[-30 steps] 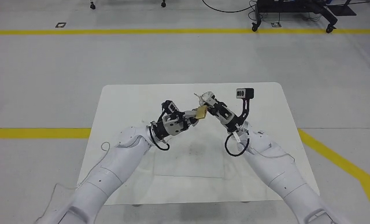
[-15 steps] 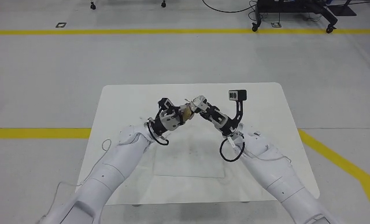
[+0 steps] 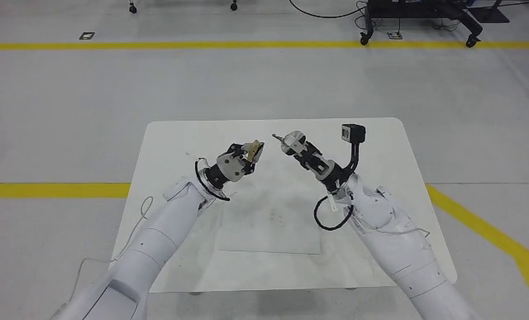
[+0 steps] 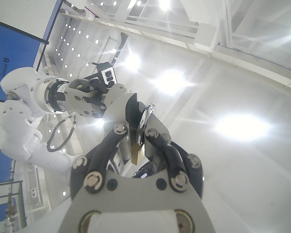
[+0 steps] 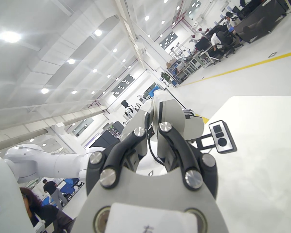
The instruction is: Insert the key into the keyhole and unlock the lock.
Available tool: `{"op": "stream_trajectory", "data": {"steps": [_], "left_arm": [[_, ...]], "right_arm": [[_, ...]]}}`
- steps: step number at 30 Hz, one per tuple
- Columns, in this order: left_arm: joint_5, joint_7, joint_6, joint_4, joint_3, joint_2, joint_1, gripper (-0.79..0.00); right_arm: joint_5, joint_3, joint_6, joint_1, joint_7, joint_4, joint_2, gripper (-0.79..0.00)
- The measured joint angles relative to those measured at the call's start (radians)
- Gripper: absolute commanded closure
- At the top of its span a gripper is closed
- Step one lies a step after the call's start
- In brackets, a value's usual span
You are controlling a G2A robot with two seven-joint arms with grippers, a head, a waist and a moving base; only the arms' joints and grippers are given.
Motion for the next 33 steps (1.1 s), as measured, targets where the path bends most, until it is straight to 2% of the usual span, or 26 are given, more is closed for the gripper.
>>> {"op": "stream_trajectory", "data": {"steps": [9, 12, 15, 16, 22, 28, 33], "left_arm": [[0.002, 0.016, 0.006, -0.01, -0.003, 0.0, 0.008, 0.0], [0.001, 0.109, 0.086, -0.04, -0.019, 0.007, 0.025, 0.0], [0.053, 0.203, 0.219, -0.054, -0.02, 0.02, 0.016, 0.0], [0.09, 0.234, 0.252, -0.059, -0.017, 0.025, 0.012, 0.0], [0.258, 0.352, 0.329, -0.115, 0.008, 0.036, -0.012, 0.0], [0.326, 0.403, 0.369, -0.167, 0.016, 0.034, -0.03, 0.0], [0.344, 0.396, 0.368, -0.167, 0.016, 0.031, -0.022, 0.0]], "right_arm": [[0.003, -0.001, -0.005, 0.001, 0.0, 0.001, 0.0, 0.0], [-0.054, 0.028, -0.014, 0.004, -0.017, -0.028, 0.005, 0.0], [-0.303, 0.089, -0.018, -0.004, -0.039, -0.104, 0.02, 0.0], [-0.435, 0.109, -0.005, -0.014, -0.046, -0.146, 0.026, 0.0], [-0.968, 0.156, -0.057, -0.043, 0.036, -0.314, 0.054, 0.0], [-1.28, 0.182, -0.168, -0.06, 0.071, -0.436, 0.075, 0.0], [-1.445, 0.203, -0.142, -0.093, 0.057, -0.501, 0.085, 0.0]]}}
